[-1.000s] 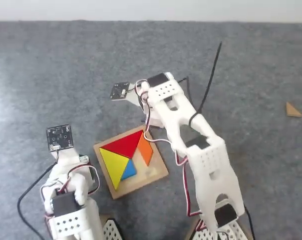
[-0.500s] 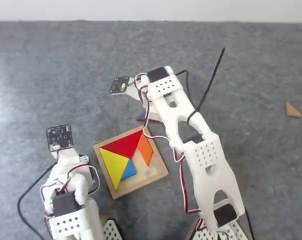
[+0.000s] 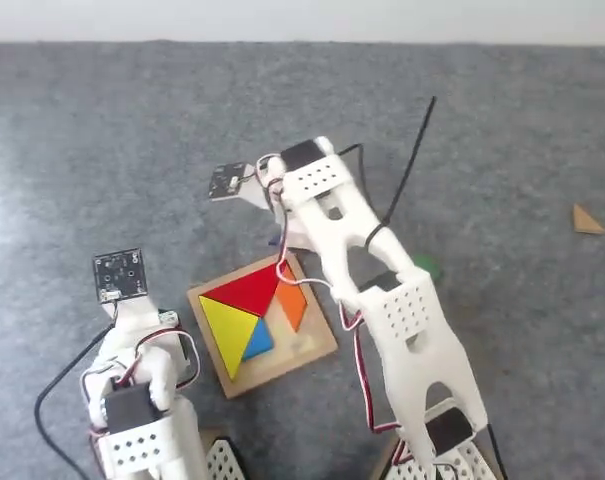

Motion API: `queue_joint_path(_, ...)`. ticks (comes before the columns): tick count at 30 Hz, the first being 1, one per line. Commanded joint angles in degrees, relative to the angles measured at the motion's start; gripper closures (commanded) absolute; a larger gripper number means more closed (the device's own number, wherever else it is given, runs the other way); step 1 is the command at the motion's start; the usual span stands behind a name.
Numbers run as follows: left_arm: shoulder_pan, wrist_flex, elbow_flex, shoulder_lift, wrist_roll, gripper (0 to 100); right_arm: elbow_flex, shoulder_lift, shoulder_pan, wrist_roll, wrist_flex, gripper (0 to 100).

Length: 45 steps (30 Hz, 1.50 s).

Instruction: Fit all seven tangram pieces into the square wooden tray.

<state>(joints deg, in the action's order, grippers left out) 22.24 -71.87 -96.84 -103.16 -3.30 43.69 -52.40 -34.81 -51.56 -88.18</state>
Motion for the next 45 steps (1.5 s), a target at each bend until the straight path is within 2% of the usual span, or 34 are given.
queue_joint_path(1,0.0,-0.4,0.4,-1.1,0.3,99,2.7,4.2,-2.4,-0.2,2.2,71.9)
queue_joint_path(11,0.0,-0.4,0.4,-1.1,0.3,99,8.3,-0.7,-3.1,-4.2,1.9,72.0)
queue_joint_path(25,0.0,-0.4,0.4,-1.1,0.3,99,8.1,-3.7,3.4,-5.7,-2.2,72.1)
queue_joint_path(38,0.1,-0.4,0.4,-1.1,0.3,99,14.9,-4.9,-2.0,-5.8,-2.0,72.1)
queue_joint_path(45,0.2,-0.4,0.4,-1.1,0.3,99,15.2,-7.3,-2.6,-6.5,-1.7,72.1)
